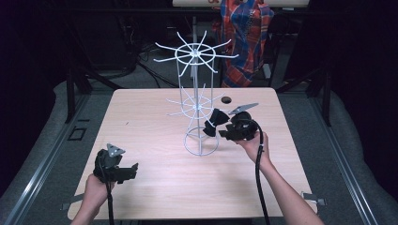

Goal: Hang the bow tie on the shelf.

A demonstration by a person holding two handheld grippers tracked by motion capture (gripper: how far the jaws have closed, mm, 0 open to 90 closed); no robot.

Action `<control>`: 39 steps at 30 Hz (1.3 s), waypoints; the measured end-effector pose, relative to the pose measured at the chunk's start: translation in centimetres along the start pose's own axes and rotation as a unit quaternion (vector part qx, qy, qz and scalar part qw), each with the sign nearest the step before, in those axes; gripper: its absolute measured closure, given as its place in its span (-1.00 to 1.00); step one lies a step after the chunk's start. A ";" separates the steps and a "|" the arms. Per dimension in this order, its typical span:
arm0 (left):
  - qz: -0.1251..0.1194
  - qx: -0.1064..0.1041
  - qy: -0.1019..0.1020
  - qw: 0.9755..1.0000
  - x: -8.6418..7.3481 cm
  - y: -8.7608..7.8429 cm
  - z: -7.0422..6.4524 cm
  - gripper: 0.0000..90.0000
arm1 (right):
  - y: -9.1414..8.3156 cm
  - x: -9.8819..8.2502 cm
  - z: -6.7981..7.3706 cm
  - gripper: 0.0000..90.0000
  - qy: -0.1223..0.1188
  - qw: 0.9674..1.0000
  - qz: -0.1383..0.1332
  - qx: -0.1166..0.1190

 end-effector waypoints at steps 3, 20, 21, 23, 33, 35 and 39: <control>0.000 0.000 -0.001 1.000 0.0 0.0 0.0 -0.65 | -0.2 0.0 0.0 0.18 -0.005 1.000 0.002 0.001; 0.000 -0.002 -0.001 1.000 0.1 0.0 0.0 -0.65 | -4.4 -1.9 0.5 -0.39 -0.036 0.999 0.033 0.007; 0.000 -0.002 -0.001 1.000 0.1 0.0 0.0 -0.65 | -4.4 -1.9 0.5 -0.39 -0.036 0.999 0.033 0.007; 0.001 -0.004 0.000 1.000 0.0 0.0 0.0 -0.65 | -4.9 -2.0 0.7 -0.47 -0.042 0.998 0.038 0.008; 0.001 -0.006 0.002 1.000 0.1 0.0 0.0 -0.65 | -5.3 -4.0 1.2 -0.66 -0.054 0.996 0.075 -0.003; 0.000 -0.005 0.001 1.000 0.1 0.0 0.0 -0.65 | -5.5 -4.6 1.2 -0.67 -0.058 0.995 0.080 -0.009; -0.005 -0.002 -0.001 1.000 0.1 -0.1 0.0 -0.65 | -5.9 -5.6 1.1 -0.70 -0.064 0.994 0.087 -0.017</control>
Point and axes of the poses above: each handheld gripper's, and its own axes: y roughly forward along the jaws, x roughly out of its top, z roughly to its left, the point moved 5 cm from there along y, roughly forward along the jaws, and after that the axes turned 5 degrees about -y, right-handed, at the moved point
